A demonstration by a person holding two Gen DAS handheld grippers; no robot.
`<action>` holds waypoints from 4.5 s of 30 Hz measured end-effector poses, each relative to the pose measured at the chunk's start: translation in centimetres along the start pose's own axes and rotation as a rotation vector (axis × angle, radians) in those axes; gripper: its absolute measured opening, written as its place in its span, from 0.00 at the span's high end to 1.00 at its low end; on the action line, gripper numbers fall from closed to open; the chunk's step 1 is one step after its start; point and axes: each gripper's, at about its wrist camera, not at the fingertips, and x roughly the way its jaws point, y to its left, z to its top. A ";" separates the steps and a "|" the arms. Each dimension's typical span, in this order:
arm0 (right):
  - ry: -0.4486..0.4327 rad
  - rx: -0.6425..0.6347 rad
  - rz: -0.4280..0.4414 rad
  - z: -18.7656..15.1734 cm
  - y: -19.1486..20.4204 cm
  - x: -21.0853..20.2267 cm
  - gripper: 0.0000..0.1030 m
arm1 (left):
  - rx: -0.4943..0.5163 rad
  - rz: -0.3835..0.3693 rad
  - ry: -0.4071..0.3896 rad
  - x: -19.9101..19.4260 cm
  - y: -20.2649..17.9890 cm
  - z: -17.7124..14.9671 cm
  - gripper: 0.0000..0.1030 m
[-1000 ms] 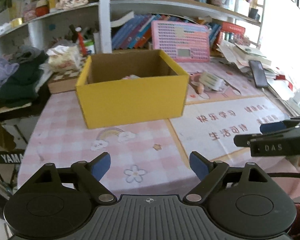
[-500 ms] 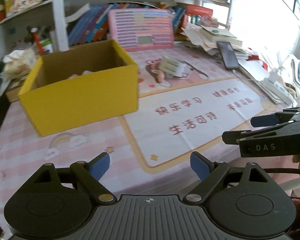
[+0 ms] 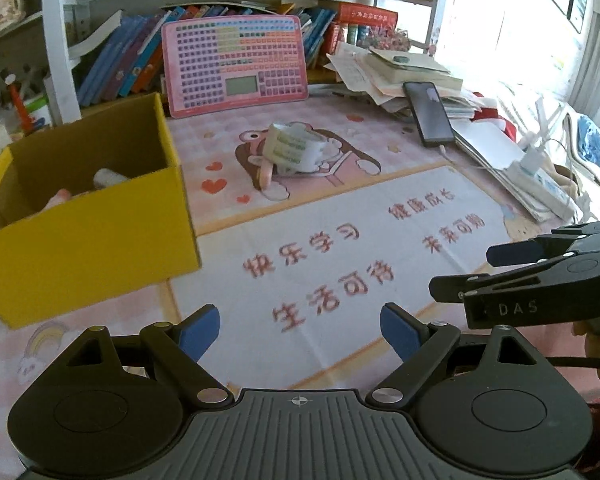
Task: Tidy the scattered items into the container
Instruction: 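Lower right gripper over the tape roll and close on its rim, then lift the tape roll with right gripper while left gripper grasps the small pink item, then carry the tape roll with right gripper while left gripper carries the pink item over the yellow box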
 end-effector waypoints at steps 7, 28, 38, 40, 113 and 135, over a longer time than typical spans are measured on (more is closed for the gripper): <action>-0.002 0.000 0.035 3.2 -3.6 2.9 0.30 | 0.013 0.017 0.017 3.9 -2.0 3.1 0.13; 0.018 -0.029 0.253 13.7 -7.4 12.4 0.20 | -0.025 0.189 0.053 12.1 -3.0 9.6 0.18; 0.030 -0.090 0.340 18.3 -6.0 17.4 0.16 | -0.046 0.278 0.083 16.8 -2.3 11.4 0.32; 0.050 -0.079 0.364 19.3 -5.9 18.6 0.16 | -0.044 0.286 0.089 17.5 -2.1 11.6 0.34; 0.098 -0.091 0.336 11.0 -6.6 10.6 0.20 | -0.299 0.041 0.051 9.6 -0.4 8.2 0.82; 0.066 -0.040 0.200 3.2 -0.7 2.9 0.20 | -0.411 -0.166 -0.008 2.3 3.6 1.4 0.82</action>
